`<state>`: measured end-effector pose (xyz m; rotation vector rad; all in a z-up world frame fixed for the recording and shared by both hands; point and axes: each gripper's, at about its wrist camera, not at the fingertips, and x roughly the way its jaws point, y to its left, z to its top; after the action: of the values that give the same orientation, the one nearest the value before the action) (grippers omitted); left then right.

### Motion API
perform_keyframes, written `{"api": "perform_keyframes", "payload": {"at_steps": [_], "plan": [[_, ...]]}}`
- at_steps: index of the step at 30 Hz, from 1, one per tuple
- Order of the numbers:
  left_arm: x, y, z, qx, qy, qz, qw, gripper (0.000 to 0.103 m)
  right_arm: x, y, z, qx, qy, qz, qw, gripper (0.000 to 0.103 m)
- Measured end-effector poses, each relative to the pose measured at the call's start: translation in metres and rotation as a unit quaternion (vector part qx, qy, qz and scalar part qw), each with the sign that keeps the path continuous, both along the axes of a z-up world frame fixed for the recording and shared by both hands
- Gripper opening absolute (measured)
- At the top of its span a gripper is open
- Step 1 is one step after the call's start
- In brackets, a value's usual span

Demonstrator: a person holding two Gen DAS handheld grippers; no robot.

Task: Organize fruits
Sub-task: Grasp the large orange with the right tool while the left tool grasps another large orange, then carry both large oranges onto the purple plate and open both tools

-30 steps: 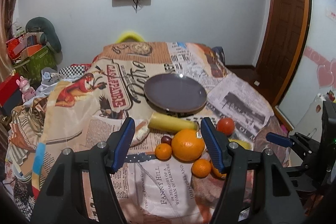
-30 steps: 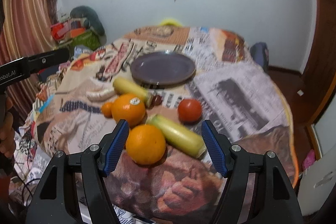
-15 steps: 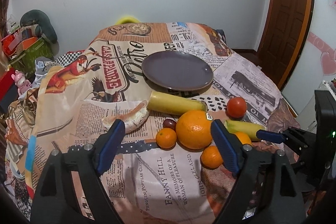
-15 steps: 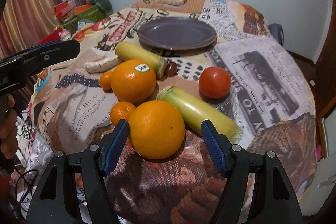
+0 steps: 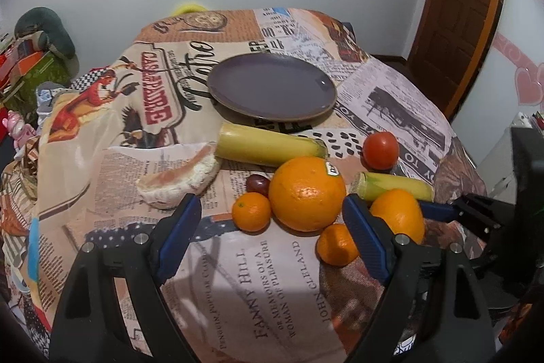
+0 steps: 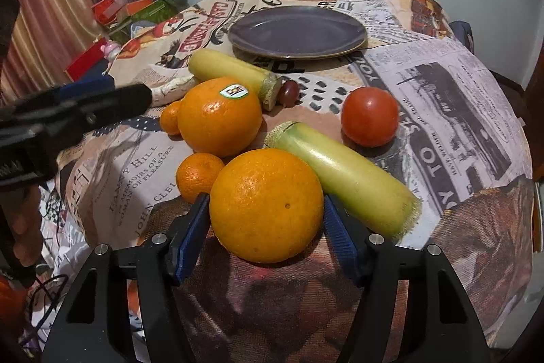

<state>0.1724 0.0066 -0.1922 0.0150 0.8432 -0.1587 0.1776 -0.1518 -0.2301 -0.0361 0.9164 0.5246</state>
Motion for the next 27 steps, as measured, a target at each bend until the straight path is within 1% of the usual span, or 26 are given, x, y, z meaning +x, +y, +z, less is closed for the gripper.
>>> {"api": "perform_keyframes", "payload": {"at_steps": [6,10,15,17,20,22,24,27], "plan": [[0.021,-0.014,-0.012,-0.003,0.026,-0.019,0.9995,0.085,0.001,-0.018,0.021,0.015,-0.028,-0.026,0.999,0.062],[0.032,-0.022,-0.022,0.005,0.039,-0.024,0.9989,0.085,0.005,-0.031,0.030,0.021,-0.040,-0.044,0.998,0.063],[0.041,-0.028,-0.032,0.010,0.051,-0.023,0.9984,0.085,0.011,-0.040,0.034,0.020,-0.049,-0.060,0.997,0.063],[0.044,-0.031,-0.035,0.020,0.048,-0.021,0.9985,0.083,0.014,-0.044,0.033,0.024,-0.048,-0.063,0.997,0.063],[0.046,-0.033,-0.037,0.023,0.045,-0.020,0.9985,0.083,0.016,-0.046,0.031,0.021,-0.050,-0.067,0.996,0.063],[0.048,-0.035,-0.038,0.023,0.045,-0.024,0.9985,0.080,0.015,-0.047,0.031,0.020,-0.050,-0.068,0.996,0.063],[0.048,-0.039,-0.039,0.017,0.046,-0.035,0.9982,0.068,0.016,-0.048,0.030,0.022,-0.049,-0.068,0.996,0.063],[0.046,-0.044,-0.038,0.035,0.037,-0.038,0.9980,0.068,0.015,-0.048,0.031,0.021,-0.049,-0.069,0.996,0.063]]}}
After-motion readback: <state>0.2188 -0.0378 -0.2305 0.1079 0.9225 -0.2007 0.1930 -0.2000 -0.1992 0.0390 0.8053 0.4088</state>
